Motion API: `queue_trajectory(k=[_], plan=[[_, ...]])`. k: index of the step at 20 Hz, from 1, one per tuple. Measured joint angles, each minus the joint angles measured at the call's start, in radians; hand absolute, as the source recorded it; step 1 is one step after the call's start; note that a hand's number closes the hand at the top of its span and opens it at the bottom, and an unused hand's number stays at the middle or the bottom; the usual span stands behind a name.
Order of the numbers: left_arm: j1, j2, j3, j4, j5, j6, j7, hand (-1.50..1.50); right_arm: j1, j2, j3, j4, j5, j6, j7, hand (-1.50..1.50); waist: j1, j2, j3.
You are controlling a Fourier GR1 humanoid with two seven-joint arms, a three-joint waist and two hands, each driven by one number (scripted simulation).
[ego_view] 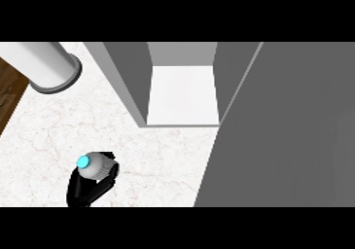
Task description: Pick up the bottled water, place it into the cabinet and close the cabinet
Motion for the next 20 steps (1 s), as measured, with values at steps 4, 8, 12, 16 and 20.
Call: queue_trajectory(k=[4, 8, 12, 16, 20], plan=[[-0.002, -0.004, -0.003, -0.006, 0.020, -0.026, 0.006, 1.50, 0.001, 0.002, 0.025, 0.002, 0.005, -0.018, -0.004, -1.50, 0.001, -0.001, 0.000], [-0.013, -0.013, -0.016, -0.013, 0.052, -0.050, 0.012, 1.50, -0.004, -0.006, 0.022, 0.004, 0.006, -0.022, 0.005, -1.50, 0.001, -0.001, 0.000], [-0.051, -0.019, -0.025, 0.006, 0.052, -0.056, 0.010, 1.50, -0.036, 0.008, 0.026, 0.025, 0.007, -0.027, 0.014, -1.50, 0.001, 0.000, 0.000], [-0.084, -0.013, -0.023, 0.006, 0.066, -0.064, 0.028, 1.50, -0.015, -0.014, 0.037, 0.034, 0.008, -0.030, -0.023, -1.50, 0.000, -0.001, 0.000], [-0.081, -0.010, -0.027, -0.021, 0.068, -0.061, 0.013, 1.50, -0.014, -0.024, 0.030, 0.033, 0.008, -0.032, -0.025, -1.50, 0.002, -0.001, 0.000]])
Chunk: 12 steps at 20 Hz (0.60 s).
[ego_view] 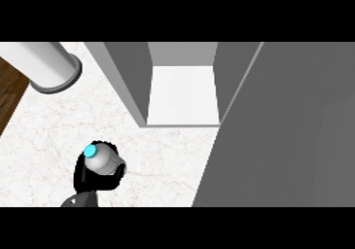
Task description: Pick up the bottled water, place it into the cabinet and close the cabinet
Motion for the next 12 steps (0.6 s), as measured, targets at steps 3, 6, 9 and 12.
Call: queue_trajectory(k=[3, 6, 9, 12], plan=[[0.021, -0.002, -0.019, -0.060, 0.004, 0.002, 0.045, 1.50, 0.012, -0.004, 0.009, 0.000, 0.000, -0.007, -0.012, -1.50, 0.001, -0.001, 0.000], [0.046, -0.012, -0.071, -0.146, 0.027, 0.023, 0.103, 1.50, 0.004, 0.002, 0.013, 0.001, 0.001, -0.017, -0.003, -1.50, 0.003, -0.002, 0.001], [0.069, -0.016, -0.120, -0.251, 0.073, 0.040, 0.189, 1.50, 0.009, -0.009, 0.012, 0.001, 0.000, -0.020, -0.011, -1.50, 0.004, -0.002, 0.001], [0.099, -0.019, -0.175, -0.348, 0.114, 0.077, 0.261, 1.50, 0.005, -0.014, 0.003, 0.000, -0.001, -0.021, -0.011, -1.50, 0.004, -0.002, 0.001]])
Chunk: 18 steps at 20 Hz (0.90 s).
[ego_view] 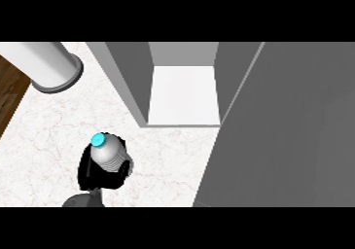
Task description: Pick up the bottled water, place it into the cabinet and close the cabinet
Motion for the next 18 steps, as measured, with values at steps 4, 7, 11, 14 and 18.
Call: queue_trajectory(k=[4, 7, 11, 14, 18], plan=[[0.021, -0.002, -0.063, -0.126, 0.021, 0.066, 0.071, 1.50, -0.008, -0.004, 0.003, -0.003, 0.001, -0.005, 0.008, -1.50, -0.001, 0.000, 0.000], [0.014, -0.002, -0.128, -0.220, 0.032, 0.152, 0.124, 1.50, -0.015, -0.005, 0.002, -0.001, -0.001, -0.009, 0.012, -1.50, -0.002, 0.000, 0.000], [-0.021, -0.003, -0.186, -0.277, 0.022, 0.245, 0.166, 1.50, -0.011, -0.006, 0.018, -0.002, 0.000, -0.018, 0.010, -1.50, -0.006, 0.000, 0.000], [-0.060, -0.003, -0.232, -0.317, 0.018, 0.314, 0.211, 1.50, -0.031, 0.005, 0.006, 0.003, 0.000, -0.019, 0.020, -1.50, -0.005, 0.001, 0.000], [-0.127, -0.003, -0.270, -0.331, 0.027, 0.399, 0.266, 1.50, -0.006, -0.003, 0.026, 0.004, 0.002, -0.028, -0.011, -1.50, -0.008, 0.002, 0.000]])
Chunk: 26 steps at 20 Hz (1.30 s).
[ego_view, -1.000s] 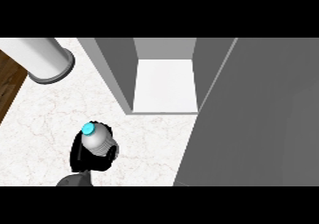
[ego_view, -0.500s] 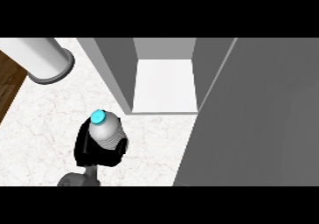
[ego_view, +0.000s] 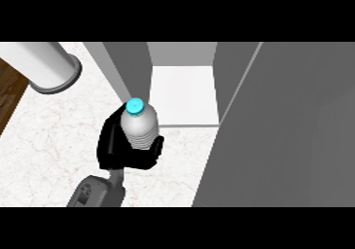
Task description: Pick up the bottled water, place it into the cabinet and close the cabinet
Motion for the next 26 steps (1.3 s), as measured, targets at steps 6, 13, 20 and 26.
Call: queue_trajectory(k=[6, 13, 20, 26], plan=[[-0.147, 0.000, -0.016, 0.072, 0.004, 0.094, 0.014, 1.50, -0.009, 0.004, -0.003, 0.007, 0.004, 0.004, 0.001, -1.50, -0.003, 0.001, 0.000], [-0.302, 0.000, -0.013, 0.188, -0.012, 0.200, 0.024, 1.50, 0.030, -0.018, 0.001, 0.003, 0.001, -0.001, -0.046, -1.50, -0.006, 0.002, 0.000], [-0.490, 0.004, 0.049, 0.411, -0.025, 0.214, 0.014, 1.50, 0.045, -0.034, 0.012, 0.001, -0.003, -0.002, -0.067, -1.50, -0.013, 0.004, 0.000], [-0.639, 0.001, 0.064, 0.608, -0.036, 0.265, -0.006, 1.50, 0.023, -0.043, -0.010, -0.006, -0.012, 0.001, -0.047, -1.50, -0.021, 0.006, 0.000]])
